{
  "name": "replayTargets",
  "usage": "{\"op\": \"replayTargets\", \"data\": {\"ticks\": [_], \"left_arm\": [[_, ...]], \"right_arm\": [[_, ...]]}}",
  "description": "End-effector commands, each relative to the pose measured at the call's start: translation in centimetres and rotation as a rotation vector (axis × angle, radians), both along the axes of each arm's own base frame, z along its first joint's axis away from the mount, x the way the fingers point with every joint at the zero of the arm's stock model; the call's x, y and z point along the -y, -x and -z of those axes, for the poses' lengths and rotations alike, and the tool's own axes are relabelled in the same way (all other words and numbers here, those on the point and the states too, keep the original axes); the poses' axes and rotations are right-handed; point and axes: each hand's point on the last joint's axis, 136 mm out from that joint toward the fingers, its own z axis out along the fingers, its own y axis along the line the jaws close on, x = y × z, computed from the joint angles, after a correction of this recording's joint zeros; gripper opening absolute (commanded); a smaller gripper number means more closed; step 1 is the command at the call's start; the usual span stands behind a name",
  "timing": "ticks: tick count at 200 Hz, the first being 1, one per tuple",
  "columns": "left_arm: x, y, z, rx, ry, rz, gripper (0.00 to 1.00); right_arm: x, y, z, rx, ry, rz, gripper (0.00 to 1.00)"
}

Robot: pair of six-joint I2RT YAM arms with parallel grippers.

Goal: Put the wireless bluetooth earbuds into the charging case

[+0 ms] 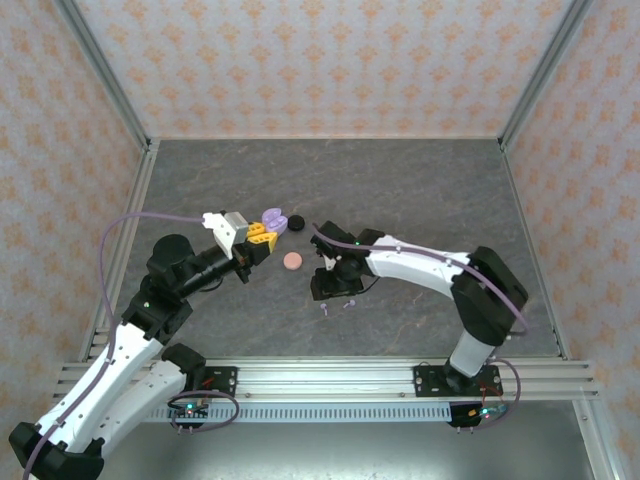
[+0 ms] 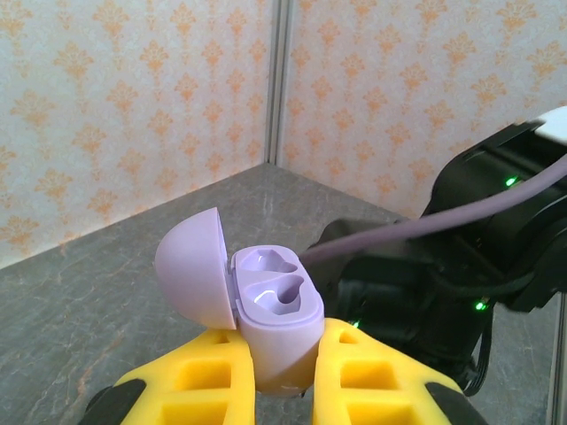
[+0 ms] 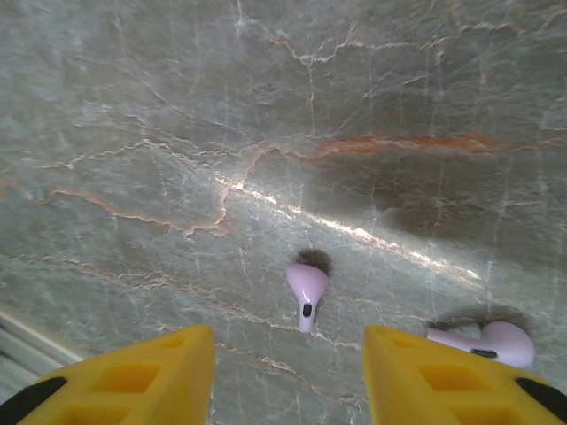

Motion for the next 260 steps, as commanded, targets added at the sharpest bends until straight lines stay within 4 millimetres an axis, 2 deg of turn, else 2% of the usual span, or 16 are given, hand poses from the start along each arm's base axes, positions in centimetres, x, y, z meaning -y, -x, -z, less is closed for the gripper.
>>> {"op": "replayTargets", "data": {"ticks": [1,41,127,200,236,260], "left_arm": [[-0.2,0.1,-0.7,0.028,-0.001,-0.012,0.1],[-0.3,0.2,-1.1,0.035,-0.001,-0.012,0.1],[-0.4,0.4,-1.2,0.039,-0.006,-0.017,0.1],[-0.5,0.4,-0.9,0.032,-0.013,-0.019,0.1],[-0.4,0.3,-0.8,0.029,-0.01,-0.019,0.1],[-0.3,0.3,-0.9,0.024,-0.003,-0.014,0.1]], "right_arm": [[0.0,0.3,0.5,-0.024,0.067,-0.005,0.46],[-0.8,0.9,1.8,-0.058,0.107,-0.034,0.43],[-0.4,0.9,3.4,-0.076,0.168,-0.029,0.37],[-0.5,0.5,4.6,-0.071,0.198,-0.043,0.22],[-0.6,0.0,3.8,-0.029,0.18,-0.049,0.16],[-0.6,-0.8,2.0,0.042,0.149,-0.059,0.16]]}}
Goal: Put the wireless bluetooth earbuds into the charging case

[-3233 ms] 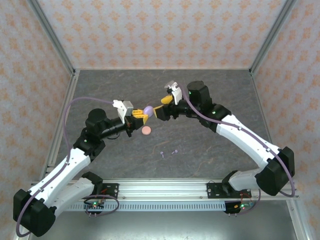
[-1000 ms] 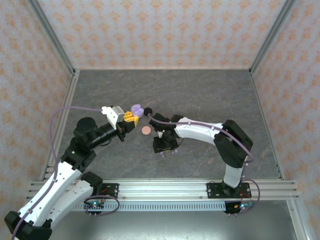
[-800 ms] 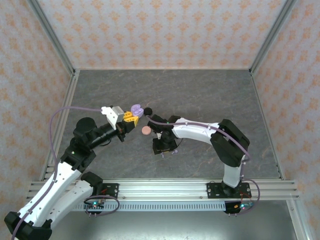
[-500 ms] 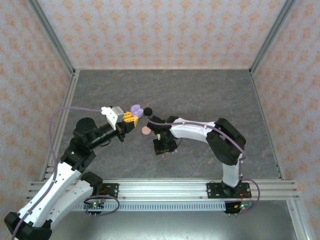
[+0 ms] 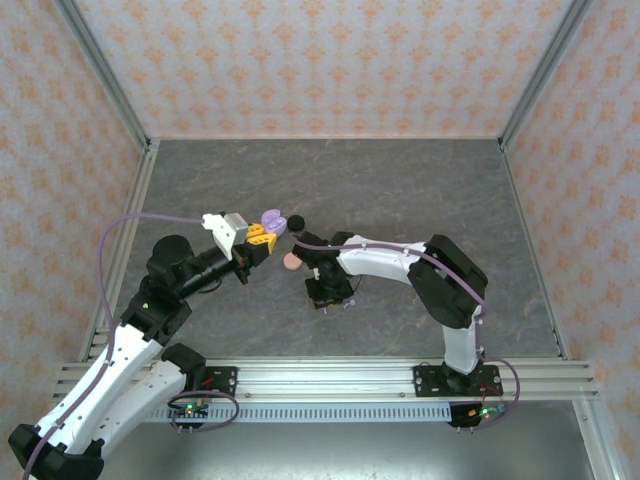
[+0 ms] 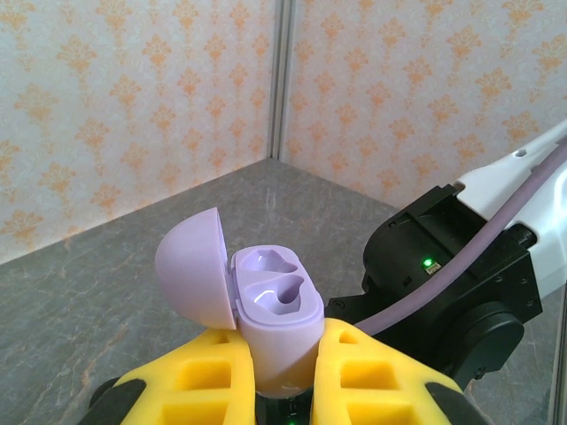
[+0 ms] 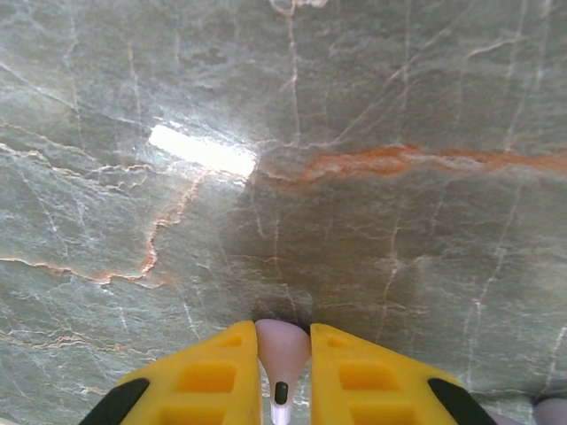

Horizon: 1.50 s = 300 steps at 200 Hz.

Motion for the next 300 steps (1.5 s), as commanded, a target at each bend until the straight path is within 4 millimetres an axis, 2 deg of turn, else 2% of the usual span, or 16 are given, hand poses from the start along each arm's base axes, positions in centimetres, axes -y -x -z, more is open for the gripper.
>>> {"op": "replayTargets", "data": {"ticks": [1,32,51,93,106,127,138,151,158,200,204,252,300], "left_arm": [[-0.1,0.1,-1.1,0.031,0.007,-0.007,0.1],[0.0,0.0,-0.9,0.021,0.016,-0.003,0.1],[0.2,-0.2,-0.8,0.016,0.03,0.004,0.1],[1.0,-0.4,-0.7,0.005,0.074,0.039,0.1],[1.2,-0.6,-0.7,0.002,0.081,0.048,0.1],[1.6,-0.7,-0.7,-0.001,0.09,0.069,0.1],[1.9,-0.7,-0.8,-0.003,0.098,0.084,0.1],[2.2,-0.6,-1.0,-0.003,0.11,0.105,0.1],[2.4,-0.6,-1.1,-0.002,0.117,0.116,0.1],[3.3,-0.4,-1.6,-0.006,0.154,0.176,0.09],[3.3,-0.5,-1.7,-0.005,0.157,0.178,0.09],[3.8,-0.2,-1.6,-0.005,0.157,0.201,0.09],[3.9,-0.1,-1.5,-0.007,0.149,0.209,0.09]], "right_arm": [[-0.1,-1.4,-2.2,0.11,-0.023,-0.022,0.16],[-0.4,-2.9,-6.1,0.224,-0.127,-0.026,0.16],[-0.6,-4.0,-9.7,0.312,-0.234,-0.018,0.15],[-0.4,-6.2,-20.9,0.608,-0.537,-0.005,0.15],[-0.4,-6.1,-24.5,0.7,-0.632,-0.024,0.15],[-0.3,-5.4,-29.2,0.815,-0.749,-0.073,0.15],[-0.4,-5.1,-31.0,0.856,-0.798,-0.097,0.15],[-0.9,-4.7,-32.1,0.873,-0.845,-0.128,0.15],[-0.7,-4.1,-33.9,0.904,-0.894,-0.142,0.15],[-2.3,-2.4,-36.5,0.923,-0.982,-0.251,0.15],[-2.9,-2.6,-35.8,0.909,-0.969,-0.262,0.15],[-4.0,-2.6,-36.4,0.928,-0.959,-0.32,0.15],[-4.5,-3.4,-36.6,0.959,-0.93,-0.334,0.15]]}}
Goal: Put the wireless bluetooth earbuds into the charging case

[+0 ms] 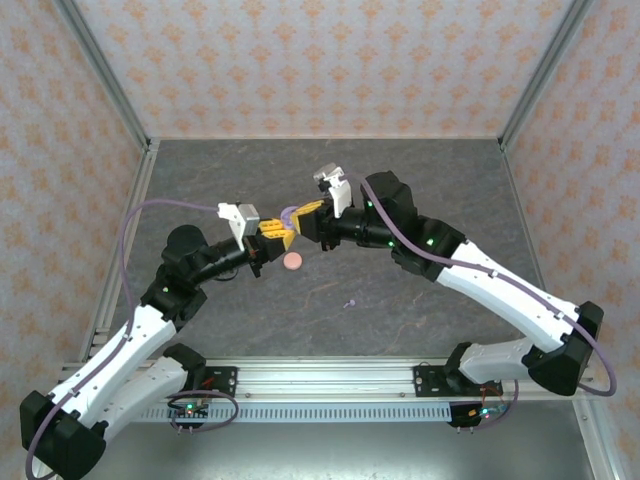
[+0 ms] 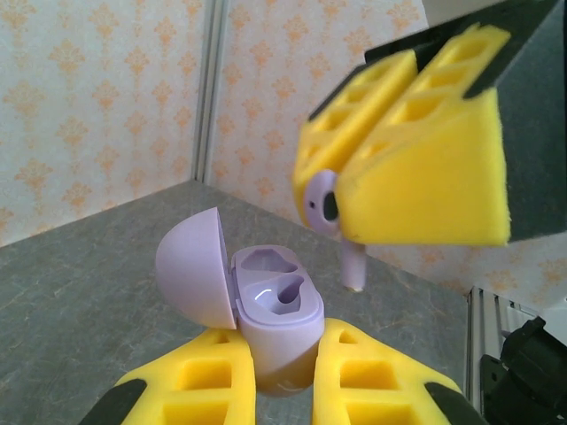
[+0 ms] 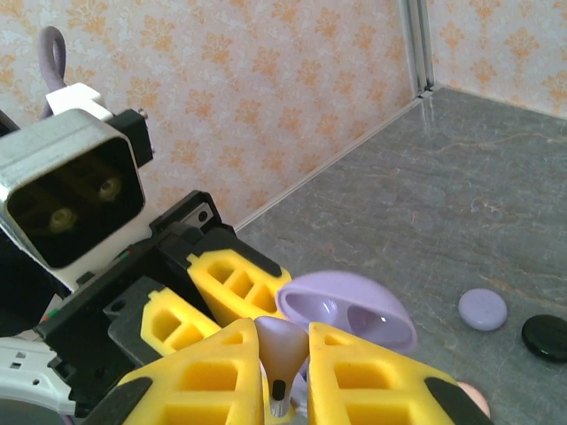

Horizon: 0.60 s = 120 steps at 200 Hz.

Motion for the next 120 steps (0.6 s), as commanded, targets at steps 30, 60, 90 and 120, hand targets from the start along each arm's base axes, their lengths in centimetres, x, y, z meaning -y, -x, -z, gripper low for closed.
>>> {"op": "replayTargets", "data": {"ticks": [30,60,90,120], "left_arm": [[0.4,0.6,-0.8,0.037,0.015,0.036,0.09],[0.4,0.7,-0.8,0.039,0.011,0.039,0.09],[0.5,0.7,-0.8,0.042,0.009,0.043,0.09],[0.5,0.7,-0.8,0.041,0.006,0.043,0.09]], "right_arm": [[-0.6,-0.3,-1.8,0.08,-0.009,-0.012,0.15],[-0.7,-0.6,-0.9,0.071,0.022,-0.002,0.15],[-0.6,-1.0,-0.5,0.074,0.036,0.013,0.15],[-0.4,-1.1,-0.3,0.08,0.051,0.025,0.15]]}}
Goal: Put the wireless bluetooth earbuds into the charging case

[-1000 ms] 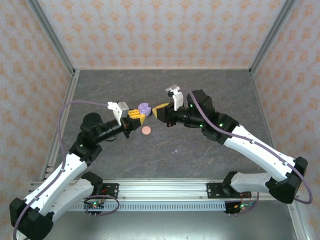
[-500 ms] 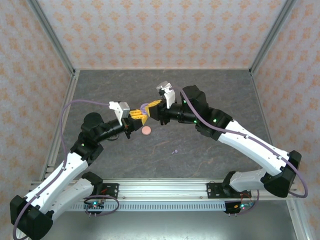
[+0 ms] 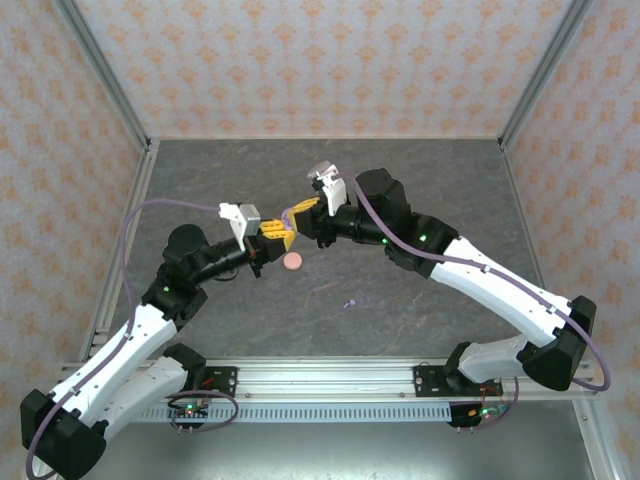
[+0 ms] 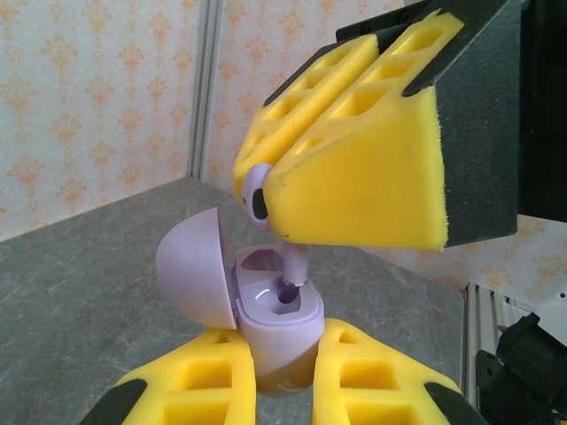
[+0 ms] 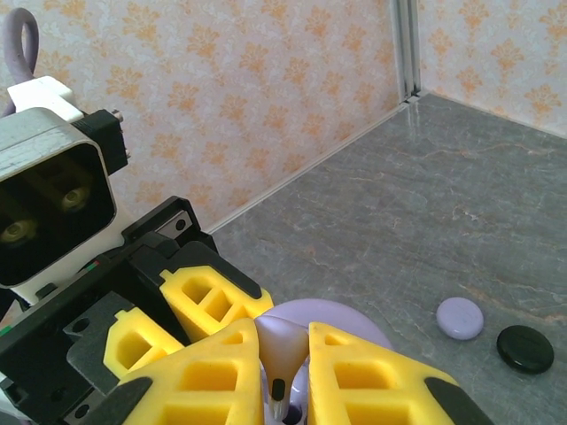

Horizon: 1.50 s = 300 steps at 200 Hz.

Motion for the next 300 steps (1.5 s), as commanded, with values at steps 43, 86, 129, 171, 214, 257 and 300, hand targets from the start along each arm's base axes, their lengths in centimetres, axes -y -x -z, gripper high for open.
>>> {"op": "replayTargets", "data": {"ticks": [43,86,129,171,214,257,300], "left_arm": [[0.4,0.7,-1.0,0.048,0.011,0.036,0.09],[0.4,0.8,-1.1,0.048,0.012,0.035,0.09],[0.5,0.8,-1.1,0.046,0.01,0.038,0.09],[0.5,0.7,-0.7,0.04,0.003,0.032,0.09],[0.3,0.5,-0.5,0.042,-0.006,0.013,0.09],[-0.1,0.3,-0.3,0.049,-0.032,-0.019,0.08],[-0.5,0.4,-0.1,0.06,-0.062,-0.037,0.08]], "right_arm": [[0.0,-0.1,-0.6,0.025,0.018,0.007,0.15],[-0.4,0.6,0.2,-0.006,0.031,-0.037,0.16],[-0.6,0.7,0.1,-0.024,0.028,-0.05,0.23],[0.6,-0.1,-1.8,-0.03,0.003,0.016,0.36],[4.1,-1.9,-2.4,-0.059,0.001,0.199,0.46],[9.0,-4.1,4.0,-0.244,0.169,0.439,0.5],[12.5,-3.0,12.6,-0.475,0.363,0.611,0.5]]}}
